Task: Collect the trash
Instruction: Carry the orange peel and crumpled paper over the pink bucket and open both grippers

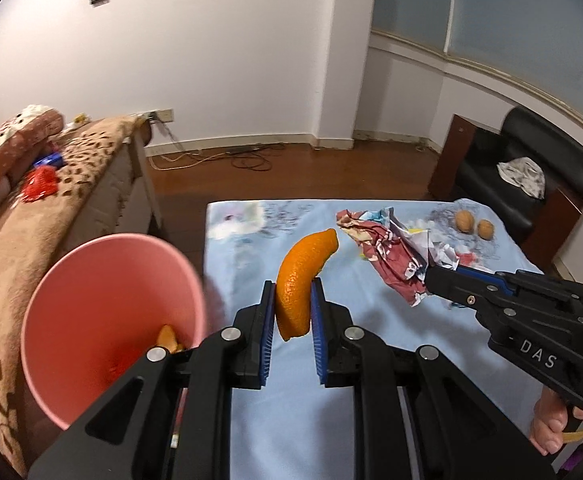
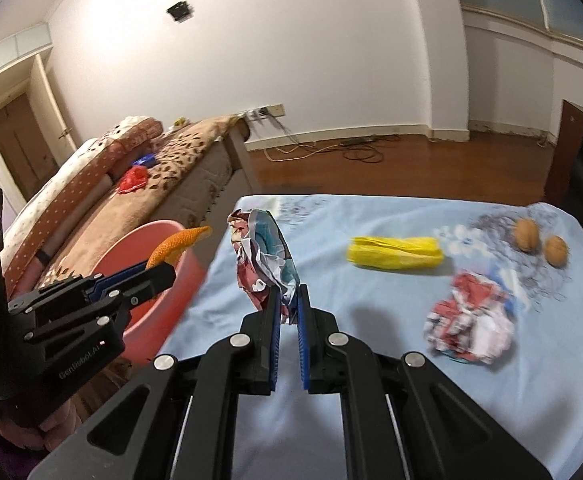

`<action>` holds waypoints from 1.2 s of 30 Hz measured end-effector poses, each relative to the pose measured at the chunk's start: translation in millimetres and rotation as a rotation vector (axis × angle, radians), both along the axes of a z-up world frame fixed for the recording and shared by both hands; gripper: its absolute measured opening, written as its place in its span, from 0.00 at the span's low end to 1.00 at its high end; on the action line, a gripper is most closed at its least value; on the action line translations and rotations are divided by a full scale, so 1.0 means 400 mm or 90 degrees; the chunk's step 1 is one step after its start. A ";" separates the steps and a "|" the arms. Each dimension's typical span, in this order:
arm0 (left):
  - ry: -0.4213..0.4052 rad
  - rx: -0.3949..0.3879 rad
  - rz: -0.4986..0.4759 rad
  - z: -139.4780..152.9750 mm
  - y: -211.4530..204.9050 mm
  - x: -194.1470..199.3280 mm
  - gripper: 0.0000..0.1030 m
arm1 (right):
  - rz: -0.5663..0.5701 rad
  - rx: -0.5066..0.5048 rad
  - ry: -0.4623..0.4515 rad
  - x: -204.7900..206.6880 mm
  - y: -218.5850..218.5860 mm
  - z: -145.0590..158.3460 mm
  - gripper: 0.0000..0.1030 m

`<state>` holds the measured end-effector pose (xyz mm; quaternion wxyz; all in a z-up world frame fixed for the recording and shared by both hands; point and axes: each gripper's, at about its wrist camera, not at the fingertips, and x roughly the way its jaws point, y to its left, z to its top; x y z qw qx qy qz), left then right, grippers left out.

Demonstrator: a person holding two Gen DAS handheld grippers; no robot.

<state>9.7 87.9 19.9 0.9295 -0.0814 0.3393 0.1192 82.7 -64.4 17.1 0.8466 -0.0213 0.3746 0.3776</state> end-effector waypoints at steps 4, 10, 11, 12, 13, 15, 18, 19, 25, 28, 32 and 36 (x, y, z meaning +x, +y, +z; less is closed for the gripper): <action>0.001 0.002 0.032 0.000 0.042 -0.026 0.16 | 0.024 -0.003 -0.006 -0.012 0.056 0.004 0.07; -0.004 0.008 0.080 0.005 0.104 -0.061 0.16 | 0.058 -0.009 -0.017 -0.023 0.128 0.017 0.07; -0.004 0.011 0.089 0.005 0.113 -0.067 0.16 | 0.064 -0.011 -0.019 -0.026 0.140 0.018 0.07; -0.003 0.014 0.097 0.003 0.121 -0.071 0.16 | 0.070 -0.013 -0.020 -0.029 0.151 0.019 0.07; 0.000 0.017 0.109 0.001 0.135 -0.078 0.16 | 0.078 -0.014 -0.022 -0.033 0.165 0.021 0.07; 0.004 0.018 0.124 -0.004 0.151 -0.087 0.16 | 0.090 -0.018 -0.025 -0.040 0.190 0.021 0.07; 0.013 0.019 0.153 -0.014 0.182 -0.102 0.16 | 0.107 -0.023 -0.030 -0.049 0.225 0.020 0.07; 0.017 0.021 0.166 -0.018 0.195 -0.109 0.16 | 0.111 -0.025 -0.031 -0.050 0.235 0.019 0.07; 0.045 0.018 0.213 -0.040 0.256 -0.133 0.16 | 0.139 -0.044 -0.021 -0.055 0.312 0.005 0.07; 0.061 0.014 0.232 -0.054 0.279 -0.143 0.16 | 0.153 -0.054 -0.023 -0.062 0.348 0.001 0.07; 0.076 0.012 0.245 -0.072 0.296 -0.153 0.16 | 0.171 -0.062 -0.029 -0.075 0.386 -0.002 0.07; 0.086 0.020 0.251 -0.081 0.303 -0.157 0.16 | 0.182 -0.069 -0.033 -0.085 0.411 -0.004 0.07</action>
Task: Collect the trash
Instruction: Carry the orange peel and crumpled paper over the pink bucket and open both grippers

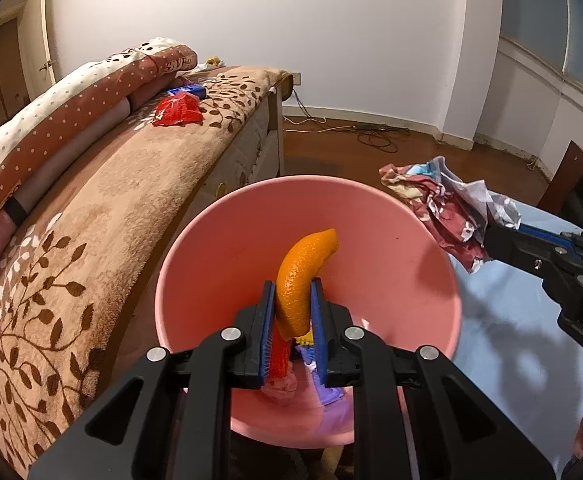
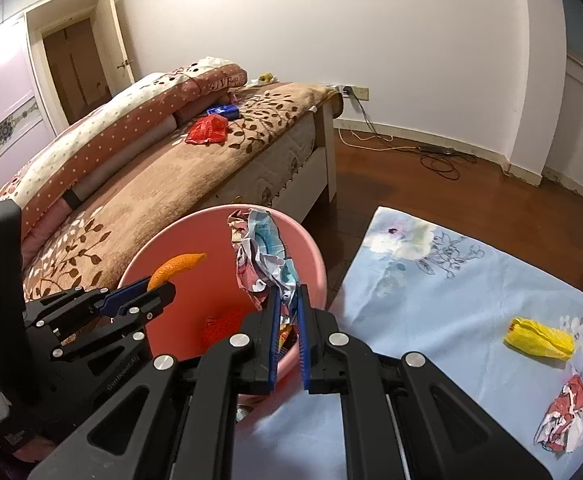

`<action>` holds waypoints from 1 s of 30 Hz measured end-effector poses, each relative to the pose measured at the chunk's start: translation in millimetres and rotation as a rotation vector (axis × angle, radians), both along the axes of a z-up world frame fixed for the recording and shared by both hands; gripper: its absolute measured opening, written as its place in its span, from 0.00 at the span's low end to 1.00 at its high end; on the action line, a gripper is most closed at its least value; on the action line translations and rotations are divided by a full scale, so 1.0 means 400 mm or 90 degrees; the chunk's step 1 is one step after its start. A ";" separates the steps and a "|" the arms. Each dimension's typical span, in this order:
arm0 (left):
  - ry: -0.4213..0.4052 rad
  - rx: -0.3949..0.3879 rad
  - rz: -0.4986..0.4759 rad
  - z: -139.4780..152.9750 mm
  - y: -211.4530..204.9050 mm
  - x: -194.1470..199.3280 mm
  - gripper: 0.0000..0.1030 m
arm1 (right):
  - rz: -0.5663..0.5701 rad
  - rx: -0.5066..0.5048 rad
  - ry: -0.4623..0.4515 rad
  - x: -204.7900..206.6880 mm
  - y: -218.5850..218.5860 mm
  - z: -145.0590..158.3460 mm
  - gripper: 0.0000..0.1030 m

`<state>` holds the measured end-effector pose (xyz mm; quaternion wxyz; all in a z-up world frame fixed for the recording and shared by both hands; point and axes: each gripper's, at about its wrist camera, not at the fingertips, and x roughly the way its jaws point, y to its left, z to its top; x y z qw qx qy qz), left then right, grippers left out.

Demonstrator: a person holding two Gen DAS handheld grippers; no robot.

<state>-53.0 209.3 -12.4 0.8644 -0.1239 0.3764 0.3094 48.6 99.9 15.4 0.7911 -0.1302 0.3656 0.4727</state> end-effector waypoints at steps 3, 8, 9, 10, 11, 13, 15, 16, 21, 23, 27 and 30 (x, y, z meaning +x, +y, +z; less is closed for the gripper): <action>0.005 0.002 0.004 -0.006 0.006 0.000 0.16 | 0.005 -0.003 -0.001 -0.003 0.011 -0.001 0.08; 0.007 0.000 0.013 -0.010 0.018 -0.002 0.17 | 0.008 -0.002 0.000 -0.002 0.019 -0.003 0.11; 0.008 0.000 0.016 -0.011 0.019 -0.002 0.17 | 0.009 0.001 0.002 -0.002 0.017 -0.003 0.13; 0.010 -0.002 0.019 -0.011 0.022 -0.002 0.18 | 0.009 0.003 0.005 -0.001 0.017 -0.002 0.16; 0.011 -0.004 0.021 -0.012 0.024 -0.001 0.18 | 0.010 0.005 0.007 0.000 0.017 -0.001 0.20; 0.012 -0.008 0.025 -0.011 0.027 -0.002 0.22 | 0.011 0.009 0.009 0.001 0.015 0.002 0.29; 0.011 -0.012 0.027 -0.010 0.031 -0.003 0.34 | 0.010 0.016 0.009 0.003 0.011 0.005 0.34; 0.007 -0.012 0.029 -0.007 0.032 -0.005 0.38 | 0.008 0.016 0.008 0.003 0.011 0.005 0.34; 0.005 -0.016 0.035 -0.003 0.036 -0.008 0.40 | 0.003 0.021 0.013 0.007 0.000 0.009 0.35; 0.006 -0.016 0.034 -0.003 0.031 -0.006 0.40 | -0.002 0.024 0.013 0.009 -0.009 0.010 0.36; 0.009 -0.015 0.023 -0.004 0.016 0.006 0.40 | -0.014 0.027 0.011 0.012 -0.034 0.009 0.37; 0.013 -0.024 0.013 -0.008 0.004 0.017 0.40 | -0.023 0.025 0.005 0.012 -0.064 0.004 0.39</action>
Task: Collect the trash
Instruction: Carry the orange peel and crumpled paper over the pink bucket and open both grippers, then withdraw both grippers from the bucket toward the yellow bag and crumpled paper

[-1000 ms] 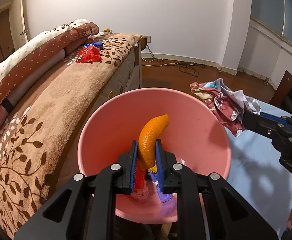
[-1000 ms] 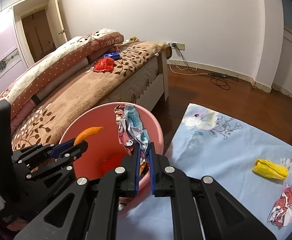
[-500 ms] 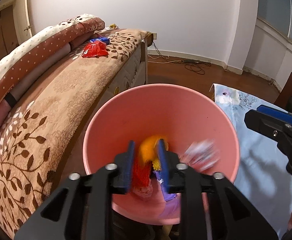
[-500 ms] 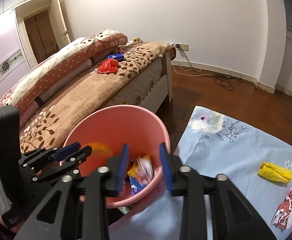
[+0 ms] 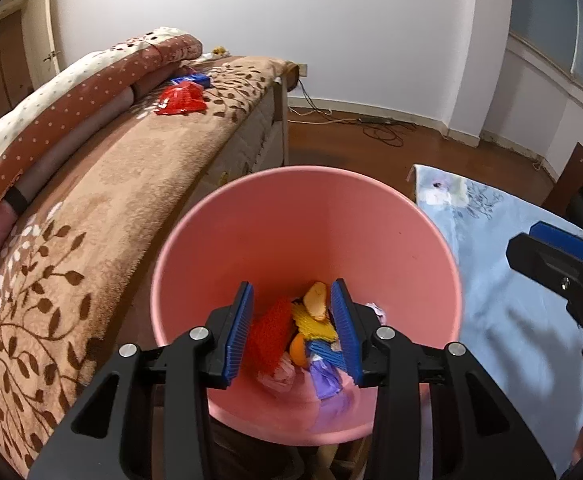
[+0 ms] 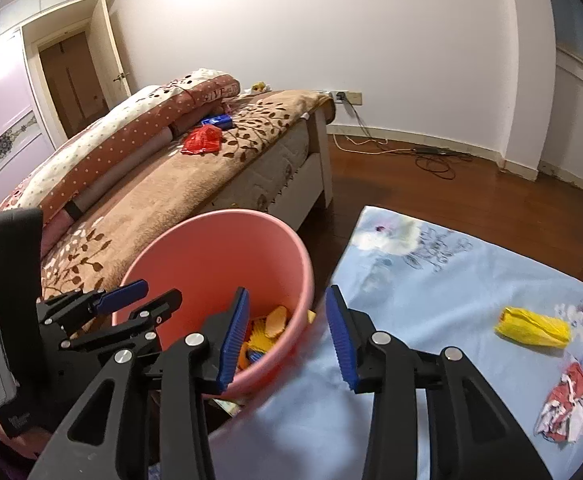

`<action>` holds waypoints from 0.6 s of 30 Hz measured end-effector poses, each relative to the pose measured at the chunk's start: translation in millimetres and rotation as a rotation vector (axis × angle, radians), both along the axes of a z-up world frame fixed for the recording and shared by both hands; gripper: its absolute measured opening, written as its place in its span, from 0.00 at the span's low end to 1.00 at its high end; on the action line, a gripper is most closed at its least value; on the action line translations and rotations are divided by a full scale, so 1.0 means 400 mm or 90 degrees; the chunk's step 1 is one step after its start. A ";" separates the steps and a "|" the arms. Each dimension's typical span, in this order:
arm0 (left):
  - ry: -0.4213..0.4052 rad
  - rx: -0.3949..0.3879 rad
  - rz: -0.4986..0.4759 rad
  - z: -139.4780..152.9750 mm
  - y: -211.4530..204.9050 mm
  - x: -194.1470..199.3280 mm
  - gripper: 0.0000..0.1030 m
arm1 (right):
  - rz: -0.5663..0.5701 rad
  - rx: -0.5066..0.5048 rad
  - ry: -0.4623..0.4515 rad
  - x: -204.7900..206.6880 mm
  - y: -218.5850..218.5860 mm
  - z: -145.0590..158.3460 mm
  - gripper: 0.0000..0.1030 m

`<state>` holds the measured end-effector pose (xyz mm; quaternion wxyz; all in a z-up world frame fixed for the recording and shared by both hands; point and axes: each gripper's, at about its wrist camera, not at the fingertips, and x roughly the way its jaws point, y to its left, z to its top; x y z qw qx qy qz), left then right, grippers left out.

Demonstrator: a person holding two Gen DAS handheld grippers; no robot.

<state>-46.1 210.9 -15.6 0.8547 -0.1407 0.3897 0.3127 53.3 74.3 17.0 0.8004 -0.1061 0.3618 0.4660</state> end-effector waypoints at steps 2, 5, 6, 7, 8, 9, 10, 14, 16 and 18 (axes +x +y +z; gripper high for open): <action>0.003 -0.012 -0.005 -0.003 -0.010 0.009 0.40 | -0.008 -0.001 -0.001 0.002 -0.023 -0.004 0.39; 0.008 -0.010 -0.013 -0.003 -0.028 0.021 0.40 | -0.023 0.001 0.004 0.007 -0.057 -0.010 0.39; 0.008 -0.008 -0.016 -0.001 -0.036 0.025 0.40 | -0.028 0.003 0.008 0.010 -0.069 -0.012 0.39; 0.009 -0.006 -0.018 0.000 -0.041 0.027 0.40 | -0.033 0.004 0.011 0.012 -0.080 -0.013 0.39; 0.009 -0.003 -0.022 0.001 -0.048 0.032 0.40 | -0.038 0.006 0.015 0.015 -0.093 -0.015 0.40; 0.010 -0.002 -0.025 0.001 -0.055 0.035 0.40 | -0.044 0.007 0.017 0.017 -0.106 -0.016 0.40; 0.011 0.001 -0.029 0.002 -0.062 0.041 0.40 | -0.048 0.009 0.019 0.018 -0.117 -0.018 0.40; 0.018 0.007 -0.046 0.002 -0.094 0.063 0.40 | -0.070 0.014 0.028 0.029 -0.171 -0.023 0.40; 0.021 0.011 -0.054 0.001 -0.110 0.072 0.40 | -0.082 0.016 0.033 0.034 -0.194 -0.027 0.40; 0.024 0.013 -0.062 0.000 -0.123 0.080 0.40 | -0.096 0.018 0.038 0.042 -0.224 -0.032 0.40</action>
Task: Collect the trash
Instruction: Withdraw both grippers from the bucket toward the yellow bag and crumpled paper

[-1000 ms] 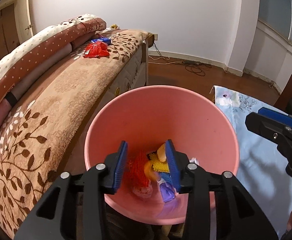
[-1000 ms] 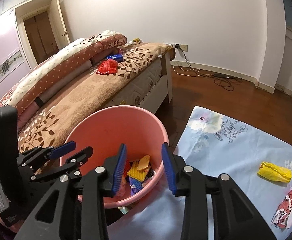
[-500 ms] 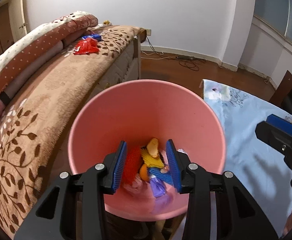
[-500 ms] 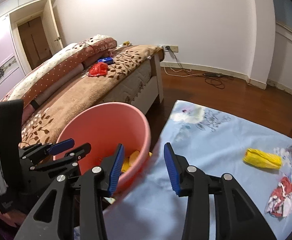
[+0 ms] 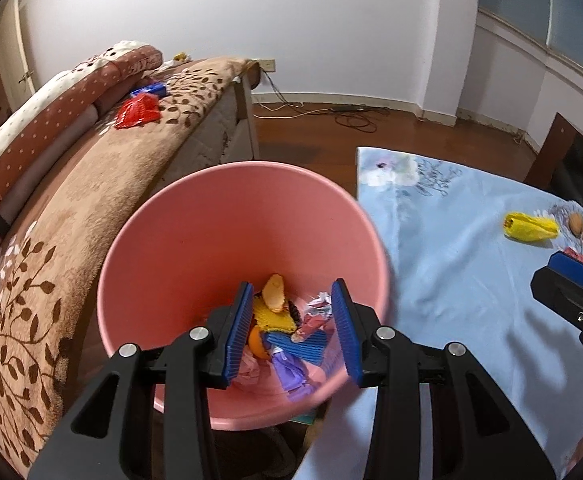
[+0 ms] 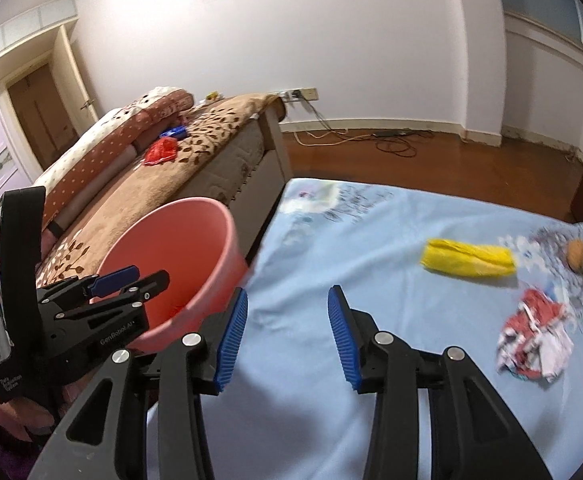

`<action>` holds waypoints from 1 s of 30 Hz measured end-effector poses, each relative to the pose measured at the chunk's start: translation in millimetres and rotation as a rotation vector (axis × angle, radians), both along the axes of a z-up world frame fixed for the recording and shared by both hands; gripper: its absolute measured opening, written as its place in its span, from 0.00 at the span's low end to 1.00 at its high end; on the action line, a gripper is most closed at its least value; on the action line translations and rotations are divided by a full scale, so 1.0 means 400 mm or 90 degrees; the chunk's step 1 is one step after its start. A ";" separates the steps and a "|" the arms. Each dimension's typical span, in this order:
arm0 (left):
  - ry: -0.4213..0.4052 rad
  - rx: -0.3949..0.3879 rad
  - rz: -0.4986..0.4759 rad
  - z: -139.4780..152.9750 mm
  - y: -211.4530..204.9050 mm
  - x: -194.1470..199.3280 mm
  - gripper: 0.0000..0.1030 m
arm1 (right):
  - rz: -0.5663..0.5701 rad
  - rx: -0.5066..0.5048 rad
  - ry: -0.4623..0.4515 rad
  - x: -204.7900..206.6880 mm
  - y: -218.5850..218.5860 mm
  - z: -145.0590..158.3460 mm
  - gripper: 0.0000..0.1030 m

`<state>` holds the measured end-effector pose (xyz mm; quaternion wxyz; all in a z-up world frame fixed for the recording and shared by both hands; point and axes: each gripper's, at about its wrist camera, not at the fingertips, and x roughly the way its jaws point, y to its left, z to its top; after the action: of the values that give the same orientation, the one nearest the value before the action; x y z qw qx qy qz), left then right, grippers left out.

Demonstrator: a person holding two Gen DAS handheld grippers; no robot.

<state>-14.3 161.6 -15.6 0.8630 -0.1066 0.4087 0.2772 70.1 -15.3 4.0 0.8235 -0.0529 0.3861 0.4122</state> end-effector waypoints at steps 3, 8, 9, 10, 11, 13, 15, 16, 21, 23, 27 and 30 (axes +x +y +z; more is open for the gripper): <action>0.006 0.005 -0.011 -0.004 -0.021 0.011 0.40 | -0.024 0.006 0.008 0.010 -0.042 -0.007 0.40; 0.017 0.011 -0.028 -0.011 -0.050 0.030 0.40 | -0.058 0.015 0.021 0.028 -0.106 -0.019 0.40; 0.019 0.013 -0.032 -0.012 -0.057 0.035 0.40 | -0.064 0.016 0.024 0.031 -0.118 -0.022 0.40; 0.021 0.014 -0.035 -0.013 -0.063 0.040 0.40 | -0.070 0.017 0.026 0.033 -0.128 -0.025 0.40; 0.022 0.015 -0.038 -0.014 -0.066 0.042 0.40 | -0.077 0.018 0.028 0.036 -0.140 -0.029 0.40; 0.026 0.016 -0.043 -0.018 -0.076 0.051 0.40 | -0.089 0.019 0.033 0.042 -0.162 -0.036 0.40; 0.029 0.017 -0.049 -0.022 -0.085 0.059 0.40 | -0.102 0.018 0.037 0.045 -0.191 -0.041 0.40; 0.031 0.018 -0.052 -0.024 -0.090 0.063 0.40 | -0.108 0.018 0.037 0.048 -0.203 -0.043 0.40; 0.038 0.017 -0.066 -0.034 -0.115 0.079 0.40 | -0.148 0.017 0.042 0.069 -0.269 -0.056 0.40; 0.040 0.017 -0.075 -0.037 -0.128 0.088 0.40 | -0.164 0.017 0.045 0.077 -0.291 -0.062 0.40; 0.046 0.036 -0.077 -0.040 -0.144 0.098 0.40 | -0.194 0.017 0.051 0.091 -0.340 -0.075 0.40; 0.034 0.027 -0.074 -0.037 -0.141 0.100 0.40 | -0.218 0.017 0.057 0.102 -0.378 -0.087 0.40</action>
<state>25.8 105.3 -30.6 0.8684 -0.0567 0.4311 0.2383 110.9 -166.4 -30.9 0.8643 0.0433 0.4204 0.2728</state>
